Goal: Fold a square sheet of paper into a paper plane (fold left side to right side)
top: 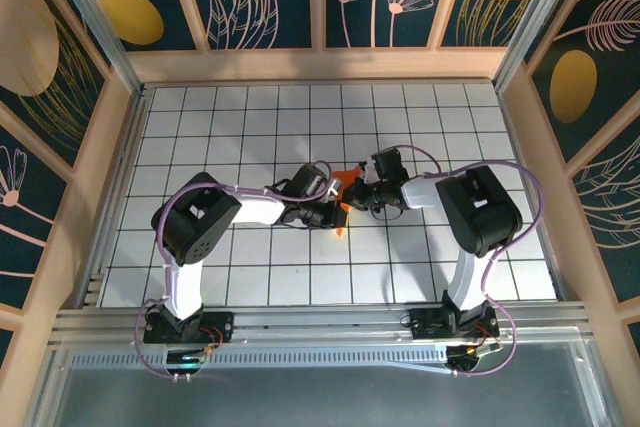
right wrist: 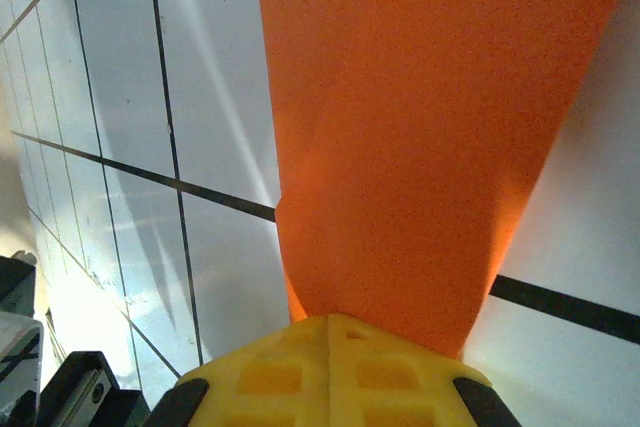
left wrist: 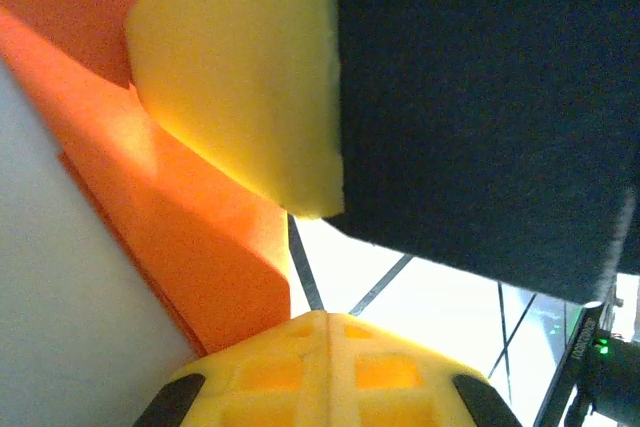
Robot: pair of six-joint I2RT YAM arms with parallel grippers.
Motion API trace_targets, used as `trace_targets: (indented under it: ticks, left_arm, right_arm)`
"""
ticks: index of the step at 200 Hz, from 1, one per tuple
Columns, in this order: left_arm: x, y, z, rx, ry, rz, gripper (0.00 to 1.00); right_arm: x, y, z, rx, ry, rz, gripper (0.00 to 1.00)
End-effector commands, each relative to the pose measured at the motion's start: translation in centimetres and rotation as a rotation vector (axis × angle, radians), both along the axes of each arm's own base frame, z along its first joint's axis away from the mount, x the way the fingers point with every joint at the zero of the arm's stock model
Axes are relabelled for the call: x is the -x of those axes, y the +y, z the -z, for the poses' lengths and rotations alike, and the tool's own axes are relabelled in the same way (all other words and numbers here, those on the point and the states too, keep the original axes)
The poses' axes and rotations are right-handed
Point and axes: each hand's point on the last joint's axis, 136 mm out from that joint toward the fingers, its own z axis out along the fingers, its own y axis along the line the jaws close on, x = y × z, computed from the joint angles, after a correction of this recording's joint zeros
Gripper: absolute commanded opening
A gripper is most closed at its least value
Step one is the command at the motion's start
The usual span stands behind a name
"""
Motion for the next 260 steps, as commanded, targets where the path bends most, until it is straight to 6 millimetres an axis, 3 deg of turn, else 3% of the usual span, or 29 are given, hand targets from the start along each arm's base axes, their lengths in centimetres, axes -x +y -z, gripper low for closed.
trace_targets:
  ticks: [1,10,46,117,174,198,244,260]
  left_arm:
    - [1.4,0.7,1.6,-0.069,0.024,0.039,0.05]
    - [2.4,1.3,2.5,-0.092,0.044,0.047,0.05]
    - [3.8,1.8,3.1,-0.112,0.056,0.065,0.06]
    - [6.0,2.1,2.4,-0.094,0.049,0.104,0.06]
    - [6.7,2.6,2.3,-0.102,0.050,0.100,0.06]
    - [6.2,2.1,0.8,-0.058,0.029,0.085,0.05]
    - [4.1,0.6,-4.3,0.101,-0.031,0.042,0.05]
    - [3.0,0.8,-4.7,0.105,-0.045,0.016,0.04]
  right_arm:
    - [2.9,-3.1,6.0,0.206,0.137,0.028,0.00]
    - [2.9,-3.1,6.0,0.207,0.136,0.027,0.00]
    - [2.9,-3.1,6.1,0.211,0.139,0.026,0.00]
    - [2.8,-3.1,6.1,0.214,0.139,0.026,0.00]
    - [2.7,-3.0,6.0,0.211,0.137,0.023,0.00]
    - [2.6,-2.9,5.8,0.205,0.131,0.023,0.00]
    - [2.4,-2.5,5.3,0.184,0.121,0.017,0.00]
    - [2.5,-2.2,5.0,0.160,0.120,0.018,0.00]
